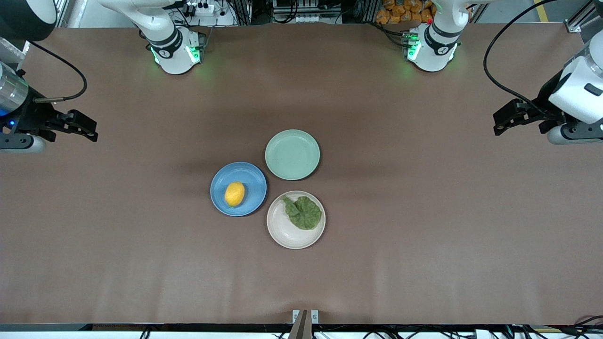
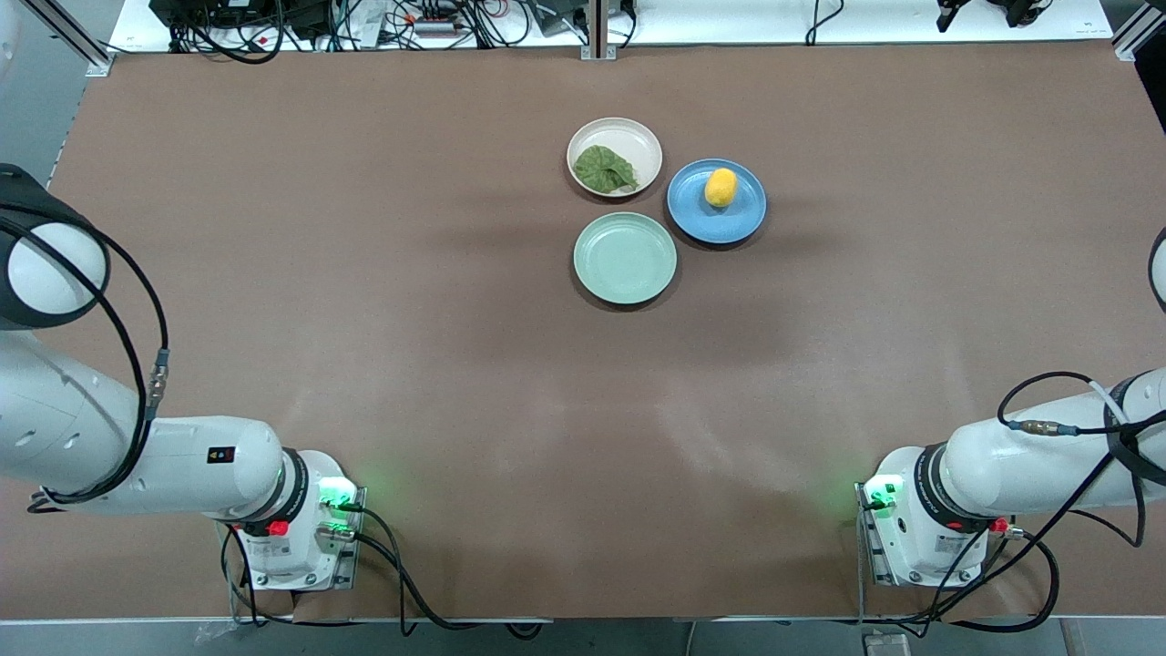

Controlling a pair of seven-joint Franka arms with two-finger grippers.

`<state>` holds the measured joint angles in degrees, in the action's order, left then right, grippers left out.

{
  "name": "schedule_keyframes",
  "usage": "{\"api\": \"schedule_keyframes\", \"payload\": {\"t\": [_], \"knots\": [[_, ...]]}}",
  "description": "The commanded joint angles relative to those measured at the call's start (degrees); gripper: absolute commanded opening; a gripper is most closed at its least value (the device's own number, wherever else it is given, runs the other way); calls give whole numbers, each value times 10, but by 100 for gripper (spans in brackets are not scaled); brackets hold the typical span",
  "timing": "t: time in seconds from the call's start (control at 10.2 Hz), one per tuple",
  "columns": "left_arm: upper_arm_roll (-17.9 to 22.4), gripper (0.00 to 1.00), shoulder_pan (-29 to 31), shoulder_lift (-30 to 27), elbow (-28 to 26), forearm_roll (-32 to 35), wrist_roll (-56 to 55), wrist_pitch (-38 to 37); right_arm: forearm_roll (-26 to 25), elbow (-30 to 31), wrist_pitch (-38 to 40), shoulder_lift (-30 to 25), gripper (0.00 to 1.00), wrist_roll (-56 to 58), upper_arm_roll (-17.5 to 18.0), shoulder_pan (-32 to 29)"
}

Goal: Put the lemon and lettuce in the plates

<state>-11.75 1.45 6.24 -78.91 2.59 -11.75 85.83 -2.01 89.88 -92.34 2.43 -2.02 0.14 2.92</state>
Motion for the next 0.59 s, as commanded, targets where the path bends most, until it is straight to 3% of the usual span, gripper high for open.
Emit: {"api": "schedule_keyframes", "payload": {"t": [0.0,0.39,0.49], "knots": [[-4,100,2,-19,-12,-4,2,-15,8,0,-7,-6,100,9,2,-1],[4,100,-11,-72,-87,-6,1,-26,8,-7,0,-6,100,7,3,0],[24,100,-24,-76,-90,-6,1,-26,9,-8,0,-6,100,6,3,1]]}}
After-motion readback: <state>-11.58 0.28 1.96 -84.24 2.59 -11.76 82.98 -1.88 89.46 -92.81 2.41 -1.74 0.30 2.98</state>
